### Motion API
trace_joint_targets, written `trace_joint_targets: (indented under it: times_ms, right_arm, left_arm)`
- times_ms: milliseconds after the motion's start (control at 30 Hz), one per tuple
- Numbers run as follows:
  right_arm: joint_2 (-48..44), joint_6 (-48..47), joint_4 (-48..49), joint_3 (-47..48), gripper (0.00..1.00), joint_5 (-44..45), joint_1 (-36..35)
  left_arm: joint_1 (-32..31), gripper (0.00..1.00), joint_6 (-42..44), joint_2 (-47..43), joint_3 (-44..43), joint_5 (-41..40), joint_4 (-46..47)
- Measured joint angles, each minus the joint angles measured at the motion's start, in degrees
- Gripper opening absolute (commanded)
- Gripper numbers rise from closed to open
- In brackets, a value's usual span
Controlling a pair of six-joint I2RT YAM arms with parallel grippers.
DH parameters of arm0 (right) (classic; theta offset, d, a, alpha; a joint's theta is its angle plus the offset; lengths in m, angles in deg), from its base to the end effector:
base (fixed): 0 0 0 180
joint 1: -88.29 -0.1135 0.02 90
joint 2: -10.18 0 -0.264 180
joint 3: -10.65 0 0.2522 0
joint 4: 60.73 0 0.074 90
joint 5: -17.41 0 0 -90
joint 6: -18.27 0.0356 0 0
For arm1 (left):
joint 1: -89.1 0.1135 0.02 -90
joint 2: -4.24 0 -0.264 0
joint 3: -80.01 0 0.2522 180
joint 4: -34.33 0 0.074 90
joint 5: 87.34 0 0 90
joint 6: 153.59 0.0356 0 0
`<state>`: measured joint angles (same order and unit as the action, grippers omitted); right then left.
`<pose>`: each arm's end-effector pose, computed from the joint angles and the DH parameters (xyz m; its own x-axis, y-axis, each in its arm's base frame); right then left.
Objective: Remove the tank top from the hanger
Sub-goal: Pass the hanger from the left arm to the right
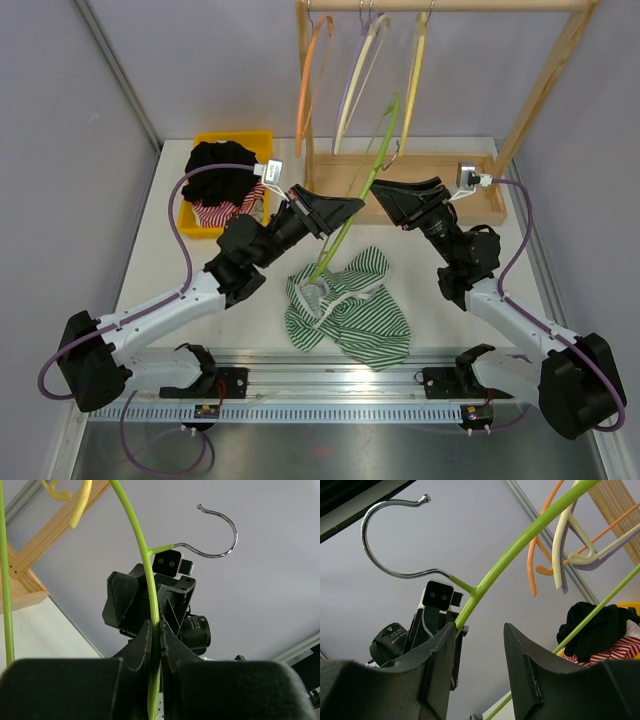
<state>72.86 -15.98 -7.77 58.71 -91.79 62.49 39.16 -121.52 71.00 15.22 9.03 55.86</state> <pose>0.1995 0.1095 0.3512 -0.2174 0.7620 -0.6101 -0.8237 0.1922 0.5335 0.1714 -0.2099 0.3840 -0.5872 -0.6103 -0.5318 0.6222 0.0800 -0.7788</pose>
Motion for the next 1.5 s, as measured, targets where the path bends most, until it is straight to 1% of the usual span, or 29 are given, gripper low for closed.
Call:
trace_joint_targets:
  times_ms: [367, 400, 467, 500, 600, 633, 700, 733, 800, 867, 900, 1000, 1033, 1067, 1133, 1167, 1200, 1267, 1500]
  right_arm:
    - [-0.81, -1.22, -2.32, 1.77, 0.47, -1.53, 0.07]
    - [-0.92, -1.44, -2.54, 1.86, 0.42, -1.55, 0.07]
    - [-1.16, -1.88, -3.19, 1.92, 0.36, -1.97, 0.04]
    - [-1.16, -2.14, -3.43, 1.95, 0.30, -2.10, 0.07]
    - [-1.16, -2.12, -4.35, 2.03, 0.20, -2.34, 0.26]
    - [-1.16, -1.90, -4.52, 2.12, 0.10, -2.34, 0.31]
    - [-1.20, -0.79, -5.09, 2.49, 0.02, -2.34, 0.39]
    - [-1.25, -0.39, -5.77, 3.06, 0.00, -2.43, 0.42]
    - [-1.31, 0.28, -7.89, 4.63, 0.00, -3.02, 0.44]
    - [-1.64, 0.13, -12.57, 7.15, 0.00, -4.09, 0.50]
    - [-1.95, -0.31, -15.93, 8.92, 0.00, -4.66, 0.63]
    - [-2.73, -3.28, -26.75, 15.65, 0.00, -5.81, 0.98]
    - [-3.04, -4.90, -31.26, 18.58, 0.00, -6.38, 1.01]
    - [-3.41, -6.82, -35.54, 21.31, 0.00, -7.10, 0.98]
    - [-4.26, -11.45, -43.45, 25.86, 0.00, -8.57, 0.59]
    - [-4.66, -13.84, -46.88, 27.76, 0.00, -8.92, 0.57]
    - [-5.01, -15.93, -50.93, 29.66, 0.00, -8.92, 0.61]
    - [-5.64, -18.97, -58.07, 32.46, 0.00, -8.87, 0.74]
    - [-8.98, -27.61, -82.36, 40.79, 0.00, -7.19, 0.74]
  left_arm:
    - [-1.66, 0.00, -0.57, 1.27, 0.48, -2.16, 1.84]
    - [-1.86, 0.00, -0.59, 1.36, 0.66, -2.34, 1.81]
    - [-2.12, 0.00, -0.66, 1.86, 0.70, -2.51, 1.95]
    - [-2.19, 0.00, -0.90, 2.23, 0.70, -2.51, 2.23]
    - [-2.36, 0.00, -1.44, 3.15, 0.92, -2.62, 3.69]
    - [-2.36, 0.00, -1.64, 3.39, 0.94, -2.69, 4.15]
    - [-2.36, 0.00, -1.64, 3.69, 0.98, -2.78, 4.70]
    - [-2.36, 0.00, -1.64, 3.87, 0.98, -2.78, 5.16]
    - [-2.36, 0.00, -1.40, 3.96, 0.98, -2.80, 6.03]
    - [-2.34, 0.01, -0.50, 3.96, 0.59, -2.80, 6.36]
    - [-2.25, 0.03, 0.26, 3.96, 0.00, -2.80, 5.95]
    - [-2.08, 0.14, 3.96, 3.80, -4.28, -2.38, 1.40]
    - [-2.10, 0.21, 5.25, 3.58, -5.68, -2.21, -0.13]
    - [-2.16, 0.25, 6.47, 3.28, -6.84, -1.88, -1.92]
    - [-2.47, 0.37, 8.68, 2.36, -8.24, -1.42, -5.90]
    - [-2.75, 0.48, 9.77, 1.62, -8.44, -0.98, -7.65]
    - [-3.04, 0.51, 11.04, 0.61, -8.50, -0.63, -9.46]
    - [-3.56, 0.57, 12.96, -1.60, -8.52, -0.55, -12.85]
    - [-3.82, 0.67, 18.58, -8.92, -8.55, -1.68, -20.28]
